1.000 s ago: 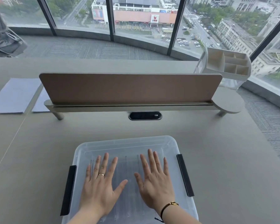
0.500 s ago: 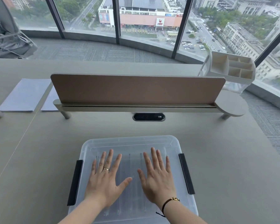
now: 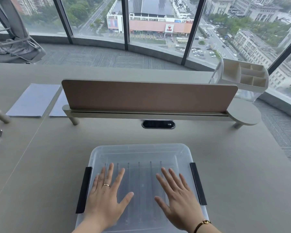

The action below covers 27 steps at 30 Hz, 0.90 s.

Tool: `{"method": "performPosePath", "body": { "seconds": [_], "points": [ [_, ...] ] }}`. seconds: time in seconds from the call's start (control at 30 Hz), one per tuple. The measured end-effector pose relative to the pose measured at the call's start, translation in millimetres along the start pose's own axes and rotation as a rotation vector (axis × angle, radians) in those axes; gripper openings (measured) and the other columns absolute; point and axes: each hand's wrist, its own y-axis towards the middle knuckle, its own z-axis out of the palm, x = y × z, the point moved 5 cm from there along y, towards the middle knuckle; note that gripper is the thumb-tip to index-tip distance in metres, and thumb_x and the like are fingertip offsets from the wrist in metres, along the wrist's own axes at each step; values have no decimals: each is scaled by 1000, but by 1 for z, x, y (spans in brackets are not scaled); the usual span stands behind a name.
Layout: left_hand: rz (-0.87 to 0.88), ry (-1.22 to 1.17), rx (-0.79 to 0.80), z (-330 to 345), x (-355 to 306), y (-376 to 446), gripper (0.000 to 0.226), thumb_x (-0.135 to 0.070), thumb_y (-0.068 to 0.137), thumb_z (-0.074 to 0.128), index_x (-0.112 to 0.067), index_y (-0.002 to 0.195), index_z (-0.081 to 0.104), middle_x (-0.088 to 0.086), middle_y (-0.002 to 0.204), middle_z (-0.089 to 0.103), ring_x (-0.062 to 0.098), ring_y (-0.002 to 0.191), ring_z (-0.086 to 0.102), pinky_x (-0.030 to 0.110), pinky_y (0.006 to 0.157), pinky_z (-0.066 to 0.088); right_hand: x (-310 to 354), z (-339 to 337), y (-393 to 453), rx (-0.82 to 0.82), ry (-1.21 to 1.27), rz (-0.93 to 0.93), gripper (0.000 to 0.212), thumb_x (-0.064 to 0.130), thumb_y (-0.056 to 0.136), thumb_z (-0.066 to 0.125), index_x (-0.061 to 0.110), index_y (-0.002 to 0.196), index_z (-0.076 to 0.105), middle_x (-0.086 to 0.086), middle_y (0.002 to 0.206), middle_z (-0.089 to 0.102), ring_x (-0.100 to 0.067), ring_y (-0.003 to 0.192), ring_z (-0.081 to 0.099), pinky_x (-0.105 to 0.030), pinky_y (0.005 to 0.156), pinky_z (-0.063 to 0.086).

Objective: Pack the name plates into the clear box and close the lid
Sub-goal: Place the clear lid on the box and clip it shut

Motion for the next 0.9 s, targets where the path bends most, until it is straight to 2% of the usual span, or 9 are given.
{"method": "performPosePath", "body": {
  "seconds": [0.07,0.17,0.3,0.43,0.63,0.7,0.8,0.83,0.9],
  "points": [
    [-7,37,28,5,1,2,87,-81,85,26,-34,155,8,9,164,1,29,150,2,46,116,7,-2,3,1,13,-13,15,68,67,95,25,36,154,8,12,163,3,-11,150,-1,-41,117,6],
    [16,74,1,8,0,5,90,-81,84,31,-27,155,15,14,162,11,34,149,10,50,114,13,-1,6,3,21,-11,30,69,66,94,29,35,154,12,10,162,9,-12,150,7,-42,116,11],
    [43,121,-32,9,2,9,91,-81,84,32,-26,155,17,15,162,13,36,148,13,51,113,15,0,6,4,3,-10,22,68,67,95,22,38,153,3,14,162,-1,-9,149,-3,-41,117,4],
    [34,119,-13,7,2,10,91,-81,84,33,-26,155,18,16,162,14,36,148,14,51,112,16,2,4,5,3,-10,34,67,68,95,21,40,153,1,14,162,-2,-9,149,-4,-41,116,1],
    [48,91,44,3,1,10,91,-82,83,35,-25,153,26,18,159,21,35,146,14,48,113,10,0,6,3,54,-65,46,68,68,94,29,32,152,24,8,159,24,-16,147,19,-41,111,14],
    [39,53,76,-2,0,7,92,-84,82,29,-31,155,15,15,162,10,33,148,2,45,115,1,0,6,3,42,-83,46,68,67,94,30,30,151,28,7,158,28,-14,146,23,-41,110,17],
    [72,2,62,-7,1,5,89,-87,80,16,-43,146,-23,2,153,-38,25,140,-37,40,113,-21,1,5,1,67,-105,54,68,68,94,31,29,150,32,6,156,32,-15,144,26,-41,108,19],
    [86,-20,74,-9,3,3,87,-86,80,16,-46,142,-29,-2,149,-46,21,136,-44,37,110,-26,2,6,-1,80,-107,58,69,69,93,31,29,149,33,6,156,33,-14,144,25,-41,107,19],
    [121,-18,105,-13,6,-1,82,-83,82,19,-51,141,-27,-8,147,-48,14,132,-49,29,104,-32,5,8,-6,116,-95,75,71,71,91,32,30,148,36,7,155,35,-13,143,25,-40,107,20]
  ]
}}
